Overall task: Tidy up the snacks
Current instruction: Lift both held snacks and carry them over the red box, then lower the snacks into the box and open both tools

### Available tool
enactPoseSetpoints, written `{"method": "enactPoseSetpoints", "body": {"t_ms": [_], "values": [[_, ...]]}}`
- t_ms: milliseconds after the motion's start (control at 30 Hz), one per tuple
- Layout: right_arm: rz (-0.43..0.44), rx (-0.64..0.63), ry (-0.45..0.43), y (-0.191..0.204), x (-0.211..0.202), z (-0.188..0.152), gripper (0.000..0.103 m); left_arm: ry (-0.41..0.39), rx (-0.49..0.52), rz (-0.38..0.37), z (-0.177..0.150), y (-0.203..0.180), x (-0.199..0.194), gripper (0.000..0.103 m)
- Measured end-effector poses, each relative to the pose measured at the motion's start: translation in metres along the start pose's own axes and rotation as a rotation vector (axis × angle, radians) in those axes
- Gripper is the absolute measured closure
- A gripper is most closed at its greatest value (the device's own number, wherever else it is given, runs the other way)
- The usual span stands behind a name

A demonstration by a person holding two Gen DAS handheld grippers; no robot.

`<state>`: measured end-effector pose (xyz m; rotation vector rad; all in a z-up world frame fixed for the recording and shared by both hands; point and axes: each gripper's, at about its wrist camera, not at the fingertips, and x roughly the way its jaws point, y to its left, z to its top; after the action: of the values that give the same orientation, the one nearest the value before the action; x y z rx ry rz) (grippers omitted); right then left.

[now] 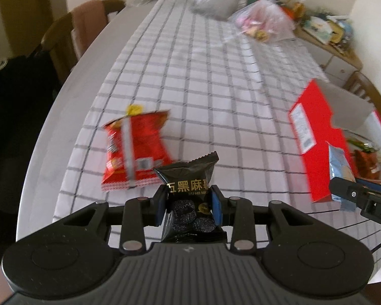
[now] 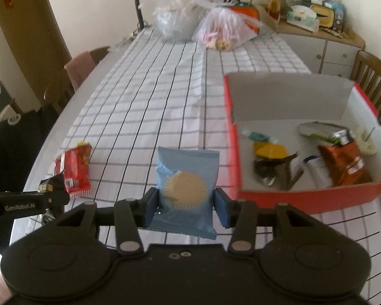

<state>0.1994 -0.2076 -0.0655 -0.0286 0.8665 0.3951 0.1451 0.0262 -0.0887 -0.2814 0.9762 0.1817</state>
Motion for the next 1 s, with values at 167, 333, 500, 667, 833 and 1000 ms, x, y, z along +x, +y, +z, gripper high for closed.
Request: {"method": "enactPoseSetpoints", "body": {"t_ms": [167, 333, 500, 667, 833, 1000], "values": [[-0.01, 0.022, -0.034, -0.021, -0.018, 0.007, 0.057, -0.039, 0.05, -0.038, 0.012, -0.033, -0.011, 0.068], [-0.027, 0.032, -0.061, -0.045, -0.032, 0.012, 0.057, -0.062, 0.101, -0.07, 0.021, -0.068, -0.017, 0.068], [-0.042, 0.047, -0.079, -0.07, -0.042, 0.017, 0.057, -0.079, 0.146, -0.093, 0.028, -0.103, -0.021, 0.068], [-0.061, 0.056, -0.095, -0.096, -0.049, 0.022, 0.057, -0.084, 0.18, -0.115, 0.034, -0.136, -0.022, 0.068], [-0.079, 0.062, -0.104, -0.122, -0.051, 0.027, 0.057, -0.081, 0.225, -0.13, 0.036, -0.17, -0.016, 0.068], [-0.096, 0.066, -0.104, -0.15, -0.049, 0.031, 0.057, -0.075, 0.257, -0.14, 0.039, -0.202, -0.007, 0.068]]}}
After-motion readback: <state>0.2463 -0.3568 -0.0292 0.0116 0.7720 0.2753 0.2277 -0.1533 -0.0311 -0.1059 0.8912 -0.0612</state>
